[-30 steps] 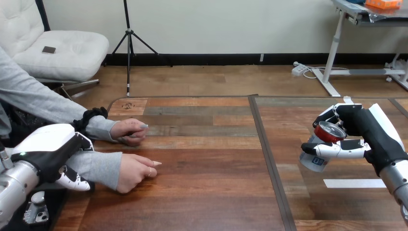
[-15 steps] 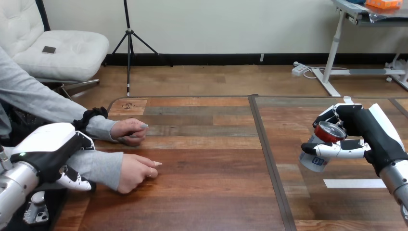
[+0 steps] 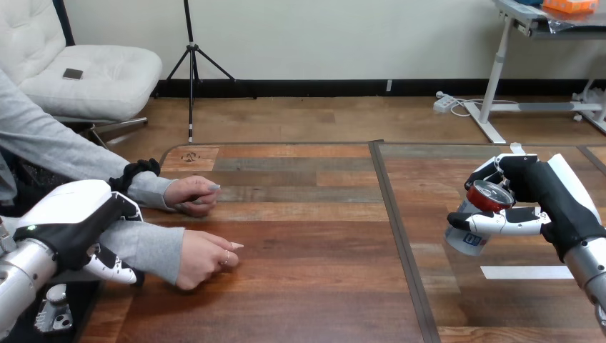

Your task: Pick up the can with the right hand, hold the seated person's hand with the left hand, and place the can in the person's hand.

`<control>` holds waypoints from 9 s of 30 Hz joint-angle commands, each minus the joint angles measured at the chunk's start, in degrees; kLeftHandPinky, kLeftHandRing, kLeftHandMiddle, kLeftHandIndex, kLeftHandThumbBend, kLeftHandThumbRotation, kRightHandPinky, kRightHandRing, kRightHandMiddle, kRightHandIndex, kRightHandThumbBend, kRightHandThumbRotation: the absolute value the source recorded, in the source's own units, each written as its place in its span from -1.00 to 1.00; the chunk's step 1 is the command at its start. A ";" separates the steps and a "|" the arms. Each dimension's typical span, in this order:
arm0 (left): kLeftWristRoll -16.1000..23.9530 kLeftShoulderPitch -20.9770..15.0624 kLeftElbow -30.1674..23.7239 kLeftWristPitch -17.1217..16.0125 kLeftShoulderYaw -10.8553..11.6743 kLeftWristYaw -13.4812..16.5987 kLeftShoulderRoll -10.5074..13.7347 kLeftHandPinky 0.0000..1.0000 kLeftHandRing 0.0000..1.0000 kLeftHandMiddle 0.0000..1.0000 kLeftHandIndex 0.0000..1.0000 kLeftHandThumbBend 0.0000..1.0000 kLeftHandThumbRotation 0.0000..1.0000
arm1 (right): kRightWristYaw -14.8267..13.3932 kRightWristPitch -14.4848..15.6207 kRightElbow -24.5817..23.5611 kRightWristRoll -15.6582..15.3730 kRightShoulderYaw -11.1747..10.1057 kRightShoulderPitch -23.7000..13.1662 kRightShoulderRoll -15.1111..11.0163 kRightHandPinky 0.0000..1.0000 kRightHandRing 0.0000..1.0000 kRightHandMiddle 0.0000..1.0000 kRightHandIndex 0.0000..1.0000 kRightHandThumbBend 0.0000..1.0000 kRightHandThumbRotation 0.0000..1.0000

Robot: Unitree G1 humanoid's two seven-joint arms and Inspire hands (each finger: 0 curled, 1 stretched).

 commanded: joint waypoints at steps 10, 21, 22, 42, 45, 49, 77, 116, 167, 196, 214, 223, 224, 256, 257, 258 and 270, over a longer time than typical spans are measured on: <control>-1.80 -3.16 -4.67 -4.88 3.36 3.23 1.19 -0.48 -0.37 -0.21 -0.07 0.50 -1.00 | -0.84 -0.76 -2.89 0.94 -0.74 -3.59 -0.82 -0.51 -0.42 -0.26 -0.14 0.57 -1.00; -1.62 -3.32 -4.23 -5.63 3.42 3.91 1.05 -0.51 -0.40 -0.24 -0.11 0.52 -1.00 | -0.93 -0.80 -2.96 0.49 -0.51 -3.59 -1.00 -0.48 -0.39 -0.25 -0.13 0.58 -1.00; -1.60 -3.34 -4.17 -5.75 3.42 3.99 1.06 -0.51 -0.40 -0.24 -0.11 0.52 -1.00 | -0.88 -0.83 -2.94 0.52 -0.53 -3.59 -0.99 -0.48 -0.38 -0.25 -0.13 0.57 -1.00; -0.60 -2.80 -5.05 -6.33 3.39 6.01 0.98 -0.37 -0.26 -0.11 -0.11 0.45 -1.00 | -0.87 0.00 -3.31 1.13 -0.86 -3.28 -0.55 -0.55 -0.47 -0.29 -0.13 0.57 -1.00; -0.74 -2.70 -5.23 -6.19 3.40 5.84 0.95 -0.36 -0.26 -0.11 -0.11 0.43 -1.00 | -0.74 0.18 -3.39 1.24 -0.89 -3.25 -0.52 -0.56 -0.47 -0.30 -0.13 0.57 -1.00; -0.89 -2.57 -5.56 -6.04 3.42 5.55 0.93 -0.36 -0.27 -0.12 -0.11 0.38 -1.00 | -0.63 0.33 -3.48 1.39 -0.94 -3.20 -0.46 -0.58 -0.48 -0.32 -0.13 0.57 -1.00; -5.96 -0.39 -11.29 0.27 4.90 -0.93 -0.21 -0.47 -0.35 -0.18 -0.10 0.08 -1.00 | -0.69 -0.43 -3.01 1.52 -0.99 -3.20 -0.40 -0.50 -0.41 -0.26 -0.13 0.57 -1.00; -6.99 -0.69 -9.56 -3.18 4.69 -0.67 0.10 -0.45 -0.36 -0.21 -0.11 0.32 -1.00 | -0.98 -0.39 -2.96 1.10 -0.84 -3.20 -0.60 -0.48 -0.39 -0.25 -0.13 0.56 -1.00; -5.75 -0.76 -10.08 -3.50 5.22 0.29 0.20 -0.39 -0.29 -0.15 -0.09 0.25 -1.00 | -0.22 -0.16 -3.10 1.70 -1.03 -3.40 -0.59 -0.52 -0.43 -0.28 -0.13 0.56 -1.00; -6.08 -1.46 -11.71 -2.19 5.09 0.50 -1.81 -0.41 -0.31 -0.16 -0.10 0.25 -1.00 | 0.12 -0.65 -3.01 1.80 -0.94 -3.83 -0.40 -0.54 -0.44 -0.28 -0.13 0.56 -1.00; -5.97 -2.29 -12.54 -1.02 4.79 0.65 -3.21 -0.42 -0.32 -0.17 -0.11 0.25 -1.00 | -0.14 -1.06 -3.20 1.00 -0.53 -4.20 -0.57 -0.48 -0.39 -0.23 -0.14 0.57 -1.00; -6.52 -2.84 -12.86 -0.34 4.68 0.41 -4.37 -0.47 -0.37 -0.21 -0.12 0.23 -1.00 | -1.17 -1.36 -4.11 0.14 -0.19 -4.20 -0.22 -0.60 -0.51 -0.33 -0.14 0.57 -1.00; -6.59 -2.92 -13.01 -0.10 4.65 0.31 -4.58 -0.47 -0.37 -0.21 -0.12 0.23 -1.00 | -1.00 -1.21 -4.29 0.36 -0.24 -4.21 -0.03 -0.61 -0.52 -0.33 -0.14 0.56 -1.00; -8.48 -6.24 -11.81 -0.68 4.10 0.80 -9.89 -0.56 -0.45 -0.28 -0.16 0.12 -1.00 | -0.42 -1.15 -8.50 0.55 1.20 -5.53 4.05 -0.36 -0.29 -0.17 -0.13 0.52 -1.00; -8.41 -6.28 -11.98 -0.47 4.09 0.79 -10.07 -0.56 -0.45 -0.28 -0.16 0.12 -1.00 | -0.43 -1.01 -8.62 0.61 1.26 -5.58 4.23 -0.36 -0.29 -0.17 -0.13 0.53 -1.00; -8.35 -6.30 -12.08 -0.35 4.10 0.77 -10.20 -0.56 -0.45 -0.28 -0.16 0.12 -1.00 | -0.46 -0.91 -8.72 0.66 1.32 -5.60 4.34 -0.36 -0.29 -0.18 -0.13 0.53 -1.00; -8.17 -7.11 -12.60 -0.30 3.91 0.75 -12.24 -0.57 -0.46 -0.28 -0.16 0.08 -1.00 | -1.95 -0.97 -8.76 -0.67 2.48 -6.79 6.22 -0.43 -0.35 -0.19 -0.14 0.57 -1.00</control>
